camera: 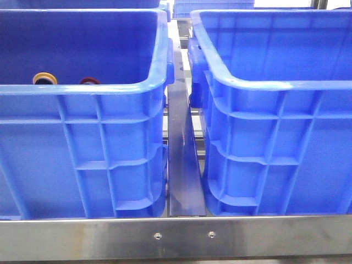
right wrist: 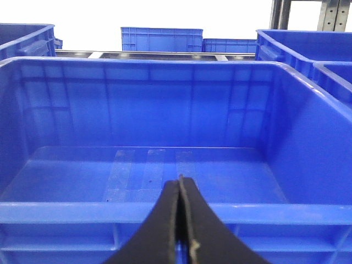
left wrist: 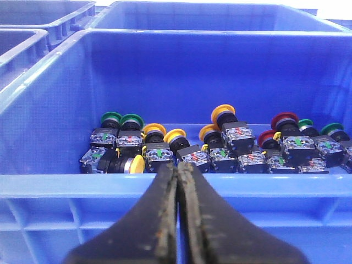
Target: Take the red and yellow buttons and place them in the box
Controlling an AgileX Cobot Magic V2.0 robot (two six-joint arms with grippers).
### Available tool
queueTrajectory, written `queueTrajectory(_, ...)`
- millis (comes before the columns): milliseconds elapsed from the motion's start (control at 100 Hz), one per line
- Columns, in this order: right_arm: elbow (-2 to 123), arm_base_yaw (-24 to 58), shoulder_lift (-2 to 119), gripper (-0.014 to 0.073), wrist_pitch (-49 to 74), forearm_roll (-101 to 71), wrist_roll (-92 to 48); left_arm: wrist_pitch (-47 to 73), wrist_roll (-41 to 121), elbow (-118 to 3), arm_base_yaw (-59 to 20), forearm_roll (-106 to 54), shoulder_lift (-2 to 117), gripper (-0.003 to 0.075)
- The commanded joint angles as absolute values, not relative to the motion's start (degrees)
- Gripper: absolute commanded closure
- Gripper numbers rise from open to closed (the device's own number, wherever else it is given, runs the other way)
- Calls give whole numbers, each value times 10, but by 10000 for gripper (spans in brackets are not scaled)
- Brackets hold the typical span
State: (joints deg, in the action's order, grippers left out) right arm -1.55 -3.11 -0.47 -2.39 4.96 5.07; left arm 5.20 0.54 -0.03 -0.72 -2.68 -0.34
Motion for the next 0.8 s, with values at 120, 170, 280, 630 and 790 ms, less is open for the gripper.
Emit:
queueTrajectory(120, -19, -33, -18, 661, -67, 53, 51, 0, 0, 10, -11, -27, -21, 741)
queueTrajectory(170, -19, -33, -18, 661, -67, 53, 51, -15, 0, 10, -11, -27, -21, 741)
queueTrajectory(280, -19, -33, -18, 661, -67, 53, 51, -38, 0, 1, -11, -28, -21, 741)
queueTrajectory(630, -19, -33, -18, 661, -67, 53, 51, 81, 0, -126, -26, -40, 2, 741)
queueTrajectory(790, -19, -33, -18, 661, -67, 53, 51, 154, 0, -197, -58, -40, 59, 741)
